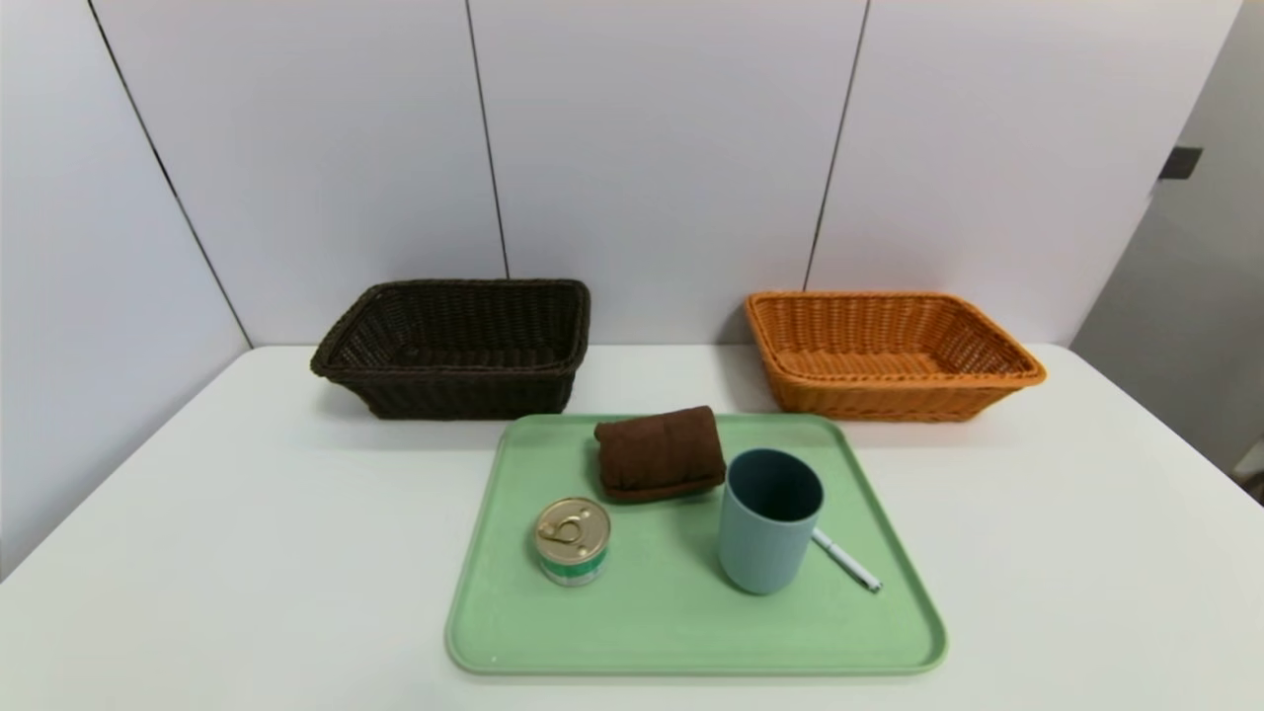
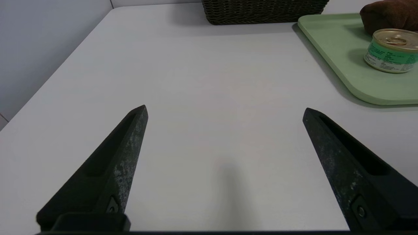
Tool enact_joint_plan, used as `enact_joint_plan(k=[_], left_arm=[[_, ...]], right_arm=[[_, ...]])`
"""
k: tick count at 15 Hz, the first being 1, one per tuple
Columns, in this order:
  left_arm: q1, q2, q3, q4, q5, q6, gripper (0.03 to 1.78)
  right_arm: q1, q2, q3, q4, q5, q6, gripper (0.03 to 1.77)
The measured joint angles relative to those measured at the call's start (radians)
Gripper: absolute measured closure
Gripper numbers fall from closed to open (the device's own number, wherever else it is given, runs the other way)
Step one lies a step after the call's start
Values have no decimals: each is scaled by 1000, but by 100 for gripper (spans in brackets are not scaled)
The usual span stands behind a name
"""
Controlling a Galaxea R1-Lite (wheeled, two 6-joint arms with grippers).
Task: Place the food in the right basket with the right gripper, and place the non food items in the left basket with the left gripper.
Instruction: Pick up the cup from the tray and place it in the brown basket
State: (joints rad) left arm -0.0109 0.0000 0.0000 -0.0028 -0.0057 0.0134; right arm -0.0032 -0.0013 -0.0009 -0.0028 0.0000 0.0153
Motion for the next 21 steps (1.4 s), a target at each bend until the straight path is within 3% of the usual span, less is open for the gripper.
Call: enact_joint_plan(k=[21], left_arm=[[0,0,-2,11,3,9,12]], right_arm=[[0,0,-6,5,0,0,10]])
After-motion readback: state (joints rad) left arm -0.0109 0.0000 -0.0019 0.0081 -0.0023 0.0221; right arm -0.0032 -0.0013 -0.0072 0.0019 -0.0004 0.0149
